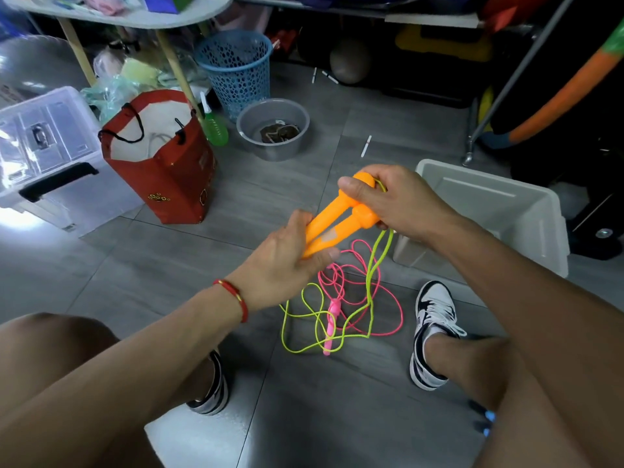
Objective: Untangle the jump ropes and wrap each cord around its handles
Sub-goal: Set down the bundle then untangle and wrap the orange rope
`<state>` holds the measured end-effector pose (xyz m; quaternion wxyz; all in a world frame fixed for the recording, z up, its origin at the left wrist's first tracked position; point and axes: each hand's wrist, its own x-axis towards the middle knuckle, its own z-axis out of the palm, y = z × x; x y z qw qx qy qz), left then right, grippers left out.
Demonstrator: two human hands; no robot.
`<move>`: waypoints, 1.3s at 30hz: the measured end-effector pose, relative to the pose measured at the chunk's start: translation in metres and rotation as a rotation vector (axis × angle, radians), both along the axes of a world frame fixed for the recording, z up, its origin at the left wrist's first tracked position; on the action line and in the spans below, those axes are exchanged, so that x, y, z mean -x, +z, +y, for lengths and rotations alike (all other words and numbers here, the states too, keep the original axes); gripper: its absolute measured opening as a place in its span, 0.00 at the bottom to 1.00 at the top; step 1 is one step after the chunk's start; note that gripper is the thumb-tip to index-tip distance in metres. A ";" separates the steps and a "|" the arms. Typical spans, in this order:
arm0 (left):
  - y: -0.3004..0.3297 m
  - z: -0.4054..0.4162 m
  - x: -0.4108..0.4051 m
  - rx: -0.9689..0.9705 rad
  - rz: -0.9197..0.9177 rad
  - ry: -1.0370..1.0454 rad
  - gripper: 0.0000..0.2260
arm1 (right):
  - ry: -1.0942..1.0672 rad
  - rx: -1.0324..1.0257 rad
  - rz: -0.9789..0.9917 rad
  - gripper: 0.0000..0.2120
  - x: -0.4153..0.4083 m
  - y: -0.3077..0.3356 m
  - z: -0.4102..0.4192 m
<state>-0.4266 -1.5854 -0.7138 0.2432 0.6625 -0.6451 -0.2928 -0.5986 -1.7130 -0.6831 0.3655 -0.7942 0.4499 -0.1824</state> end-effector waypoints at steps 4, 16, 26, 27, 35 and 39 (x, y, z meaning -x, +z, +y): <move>0.008 -0.002 -0.007 -0.306 0.413 -0.004 0.15 | 0.112 0.045 -0.015 0.20 0.002 0.004 0.002; 0.016 0.000 -0.015 -0.511 0.912 -0.119 0.09 | 0.076 -0.103 -0.167 0.28 0.009 0.005 -0.008; 0.027 -0.009 -0.015 -0.329 1.514 -0.058 0.11 | 0.062 -0.267 -0.346 0.11 -0.012 -0.009 0.013; 0.029 -0.010 -0.016 -0.303 1.521 -0.055 0.11 | 0.055 -0.312 -0.380 0.11 -0.013 -0.008 0.015; 0.031 -0.015 -0.020 -0.127 1.281 0.164 0.10 | 0.145 -0.359 -0.174 0.19 -0.030 -0.013 0.043; 0.032 -0.011 -0.015 -0.191 1.380 0.102 0.10 | 0.194 -0.546 -0.202 0.18 -0.032 -0.011 0.048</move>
